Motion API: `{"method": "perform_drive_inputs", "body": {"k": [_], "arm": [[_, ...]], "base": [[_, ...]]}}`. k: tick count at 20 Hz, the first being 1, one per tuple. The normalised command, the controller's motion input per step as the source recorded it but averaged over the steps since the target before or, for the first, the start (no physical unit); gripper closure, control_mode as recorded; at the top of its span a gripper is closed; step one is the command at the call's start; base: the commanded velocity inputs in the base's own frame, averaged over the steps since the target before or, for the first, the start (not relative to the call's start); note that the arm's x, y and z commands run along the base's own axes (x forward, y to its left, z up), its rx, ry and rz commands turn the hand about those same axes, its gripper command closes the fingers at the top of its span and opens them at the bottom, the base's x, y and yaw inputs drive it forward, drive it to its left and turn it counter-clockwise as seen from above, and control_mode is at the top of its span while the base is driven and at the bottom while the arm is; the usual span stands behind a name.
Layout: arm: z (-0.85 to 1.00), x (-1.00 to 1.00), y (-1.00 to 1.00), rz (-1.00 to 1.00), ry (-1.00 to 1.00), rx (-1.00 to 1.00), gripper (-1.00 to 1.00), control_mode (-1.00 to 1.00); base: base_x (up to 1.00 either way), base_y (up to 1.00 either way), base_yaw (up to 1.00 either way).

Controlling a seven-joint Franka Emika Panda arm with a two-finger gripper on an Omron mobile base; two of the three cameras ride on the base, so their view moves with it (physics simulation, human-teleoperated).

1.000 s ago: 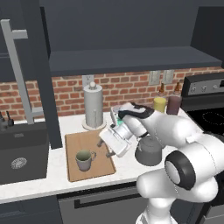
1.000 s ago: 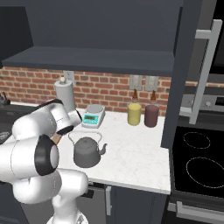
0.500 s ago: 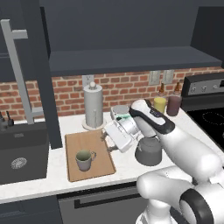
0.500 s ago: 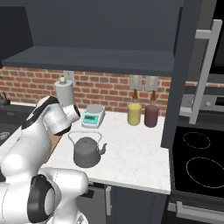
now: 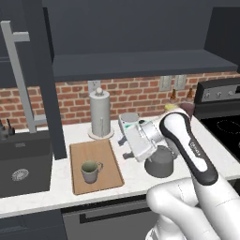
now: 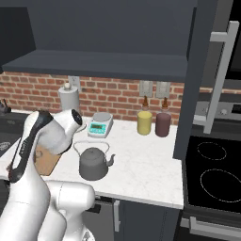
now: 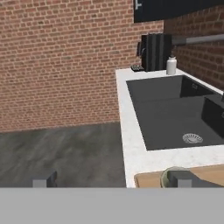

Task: Pick the kettle from the counter and place it on the tray. Then pick the mug from the cabinet and place it on the tray. Then close the cabinet doors.

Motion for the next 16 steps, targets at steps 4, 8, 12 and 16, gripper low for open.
{"method": "perform_drive_inputs", "body": {"k": [4, 8, 12, 16], "arm": [[0.40, -0.54, -0.28, -0.30, 0.09, -0.07, -1.00, -1.00], [0.31, -0.50, -0.39, -0.33, 0.14, -0.07, -1.00, -1.00], [0.21, -0.41, -0.45, -0.40, 0.22, -0.08, -1.00, -1.00], [0.25, -0.25, -0.49, -0.46, 0.30, -0.03, -1.00, -1.00]], "base": [[0.00, 0.00, 0.00], [0.00, 0.00, 0.00], [0.00, 0.00, 0.00], [0.00, 0.00, 0.00]]}}
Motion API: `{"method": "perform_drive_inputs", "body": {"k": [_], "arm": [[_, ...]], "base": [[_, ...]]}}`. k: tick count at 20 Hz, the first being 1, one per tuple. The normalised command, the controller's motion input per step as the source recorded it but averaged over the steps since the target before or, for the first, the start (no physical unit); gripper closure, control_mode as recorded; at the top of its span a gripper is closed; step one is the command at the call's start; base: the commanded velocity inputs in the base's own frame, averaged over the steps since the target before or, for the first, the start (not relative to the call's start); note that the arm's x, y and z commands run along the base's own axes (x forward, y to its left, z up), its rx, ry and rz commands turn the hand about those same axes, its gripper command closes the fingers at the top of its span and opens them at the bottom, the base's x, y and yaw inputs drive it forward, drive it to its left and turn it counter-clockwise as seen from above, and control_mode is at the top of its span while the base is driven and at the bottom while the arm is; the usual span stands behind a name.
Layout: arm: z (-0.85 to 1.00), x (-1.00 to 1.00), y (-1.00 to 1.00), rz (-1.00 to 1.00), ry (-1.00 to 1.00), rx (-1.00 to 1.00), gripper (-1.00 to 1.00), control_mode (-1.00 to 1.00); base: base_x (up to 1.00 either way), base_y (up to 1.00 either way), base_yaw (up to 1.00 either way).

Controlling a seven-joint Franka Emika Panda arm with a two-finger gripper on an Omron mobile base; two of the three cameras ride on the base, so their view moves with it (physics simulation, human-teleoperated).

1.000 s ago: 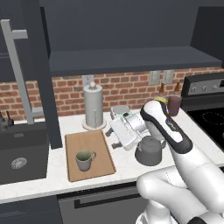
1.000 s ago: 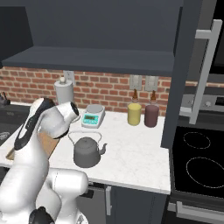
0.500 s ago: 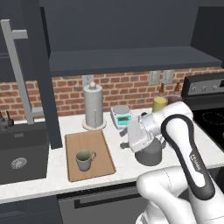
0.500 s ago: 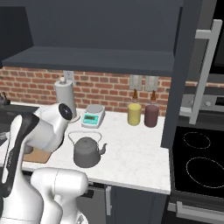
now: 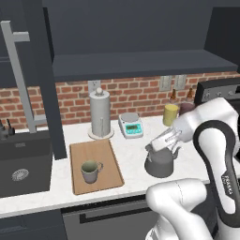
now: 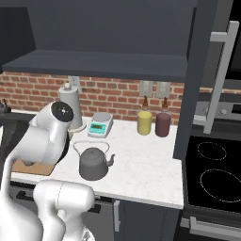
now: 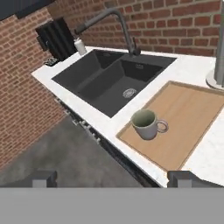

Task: Pick the kettle from the counter and place it on the tray. Then pick the mug from the cabinet and place it on the tray. Then close the cabinet doors.

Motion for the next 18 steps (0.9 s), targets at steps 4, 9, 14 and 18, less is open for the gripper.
{"method": "perform_drive_inputs", "body": {"k": [4, 9, 14, 18], "arm": [[0.15, -0.12, -0.50, -0.52, 0.34, 0.00, -1.00, -1.00], [0.01, 0.00, -0.56, -0.64, 0.34, 0.00, -1.00, -1.00], [0.00, 0.07, -0.64, -0.64, 0.33, 0.00, -1.00, -1.00], [-0.01, 0.31, -0.55, -0.55, 0.29, 0.00, -1.00, -1.00]], "base": [[0.00, 0.00, 0.00], [0.00, 0.00, 0.00], [0.00, 0.00, 0.00], [0.00, 0.00, 0.00]]}}
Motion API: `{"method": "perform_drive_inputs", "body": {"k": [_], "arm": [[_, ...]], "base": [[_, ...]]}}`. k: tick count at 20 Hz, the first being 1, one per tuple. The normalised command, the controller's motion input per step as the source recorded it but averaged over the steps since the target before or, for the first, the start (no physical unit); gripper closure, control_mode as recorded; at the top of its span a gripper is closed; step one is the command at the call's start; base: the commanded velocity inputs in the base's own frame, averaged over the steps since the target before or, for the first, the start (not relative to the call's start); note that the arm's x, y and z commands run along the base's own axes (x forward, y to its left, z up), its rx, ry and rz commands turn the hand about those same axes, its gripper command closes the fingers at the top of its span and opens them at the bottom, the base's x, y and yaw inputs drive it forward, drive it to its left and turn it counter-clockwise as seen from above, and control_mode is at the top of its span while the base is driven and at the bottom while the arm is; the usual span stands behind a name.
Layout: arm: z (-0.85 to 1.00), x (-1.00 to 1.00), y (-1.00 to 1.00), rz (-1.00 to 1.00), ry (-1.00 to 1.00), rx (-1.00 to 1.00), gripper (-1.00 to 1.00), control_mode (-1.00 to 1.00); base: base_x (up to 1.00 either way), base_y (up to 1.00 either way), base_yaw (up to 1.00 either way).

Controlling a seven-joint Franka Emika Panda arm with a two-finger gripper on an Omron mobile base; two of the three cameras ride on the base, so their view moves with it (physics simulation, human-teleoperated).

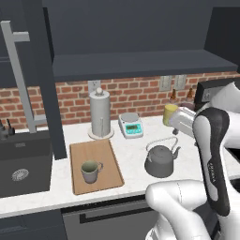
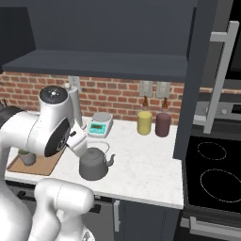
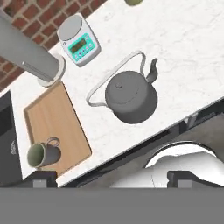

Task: Pick the kettle from the counter and place it on the tray. Then pick the mug from the cabinet and place it on the tray. Then close the cabinet doors.

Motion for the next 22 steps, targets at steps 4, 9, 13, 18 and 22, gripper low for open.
{"method": "perform_drive_inputs", "body": {"k": [4, 9, 13, 18, 22], "arm": [[-0.07, 0.48, -0.34, -0.43, 0.24, 0.00, -1.00, -1.00], [-0.13, 0.51, -0.16, -0.23, 0.15, 0.00, -1.00, -1.00], [-0.43, 0.25, -0.05, -0.13, 0.04, 0.02, -1.00, -1.00], [-0.40, 0.24, 0.00, -0.07, 0.00, 0.01, -1.00, -1.00], [-0.30, 0.42, 0.00, -0.05, 0.00, 0.01, -1.00, -1.00]], "base": [[0.00, 0.00, 0.00], [0.00, 0.00, 0.00], [0.00, 0.00, 0.00], [0.00, 0.00, 0.00], [0.00, 0.00, 0.00]]}}
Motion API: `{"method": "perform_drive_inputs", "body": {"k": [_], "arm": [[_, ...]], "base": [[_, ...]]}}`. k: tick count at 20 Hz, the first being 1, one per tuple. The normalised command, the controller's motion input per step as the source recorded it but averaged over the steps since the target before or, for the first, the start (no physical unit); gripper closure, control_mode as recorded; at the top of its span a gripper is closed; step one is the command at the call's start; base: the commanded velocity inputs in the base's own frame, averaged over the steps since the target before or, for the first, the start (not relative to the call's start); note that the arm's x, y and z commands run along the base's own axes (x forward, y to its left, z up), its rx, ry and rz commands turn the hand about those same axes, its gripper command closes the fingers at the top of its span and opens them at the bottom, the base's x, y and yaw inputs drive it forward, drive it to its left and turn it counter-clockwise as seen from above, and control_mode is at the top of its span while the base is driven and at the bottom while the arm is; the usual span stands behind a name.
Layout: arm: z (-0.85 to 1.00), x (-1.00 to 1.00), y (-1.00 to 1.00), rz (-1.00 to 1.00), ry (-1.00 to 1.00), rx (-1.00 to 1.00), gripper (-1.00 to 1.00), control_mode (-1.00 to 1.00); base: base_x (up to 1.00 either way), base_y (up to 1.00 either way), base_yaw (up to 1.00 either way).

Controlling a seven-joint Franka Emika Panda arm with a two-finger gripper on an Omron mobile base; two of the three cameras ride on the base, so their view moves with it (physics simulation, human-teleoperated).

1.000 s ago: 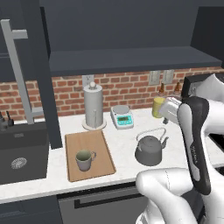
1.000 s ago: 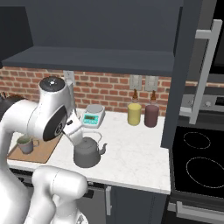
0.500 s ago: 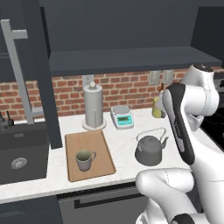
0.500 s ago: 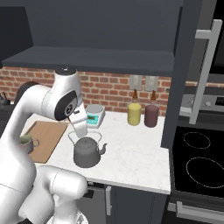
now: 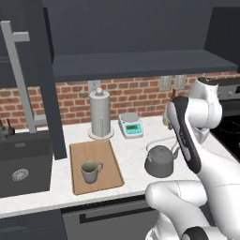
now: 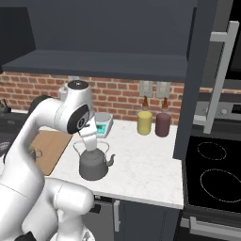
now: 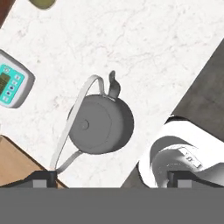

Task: Pick the kettle from the counter and place it on the tray. Then pick the mug from the cabinet and place it on the tray. Then close the cabinet doors.

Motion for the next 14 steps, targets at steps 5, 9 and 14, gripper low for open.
{"method": "perform_drive_inputs", "body": {"k": [5, 9, 14], "arm": [[-0.19, 0.45, 0.00, -0.04, 0.01, 0.02, -1.00, -1.00], [-0.20, 0.46, 0.00, -0.03, 0.02, 0.00, -1.00, -1.00], [-0.27, 0.39, 0.00, -0.02, 0.04, 0.00, -1.00, -1.00]], "base": [[0.00, 0.00, 0.00], [0.00, 0.00, 0.00], [0.00, 0.00, 0.00]]}}
